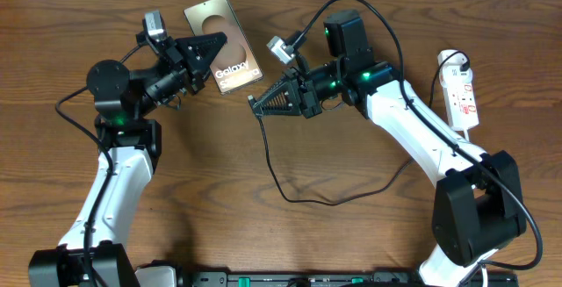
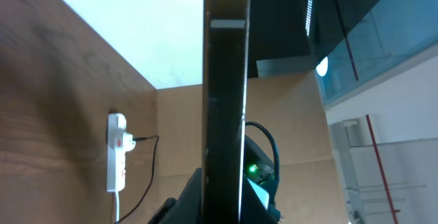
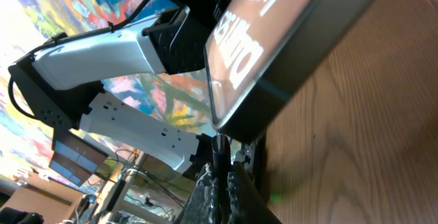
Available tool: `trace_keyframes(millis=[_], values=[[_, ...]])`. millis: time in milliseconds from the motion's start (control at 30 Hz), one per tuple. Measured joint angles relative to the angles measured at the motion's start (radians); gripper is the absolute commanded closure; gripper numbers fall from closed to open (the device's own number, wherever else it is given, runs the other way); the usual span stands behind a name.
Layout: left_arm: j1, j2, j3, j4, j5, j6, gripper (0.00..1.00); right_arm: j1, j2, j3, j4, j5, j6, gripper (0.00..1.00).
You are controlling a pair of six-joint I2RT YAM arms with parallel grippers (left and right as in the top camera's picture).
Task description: Plug charger to phone and switch on socket
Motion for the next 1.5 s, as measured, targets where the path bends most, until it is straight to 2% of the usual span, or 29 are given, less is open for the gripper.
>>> trace_keyframes(millis=[700, 1500], values=[[0.0, 0.0, 0.0, -0.007, 0.031, 0.122, 0.93, 0.0, 0.0, 0.0, 0.041, 0.033, 0.147, 0.99], [0.009, 0.0, 0.0, -0.005, 0.056, 0.172, 0.93, 0.033, 0.0, 0.0, 0.054, 0.071, 0.201, 0.99]])
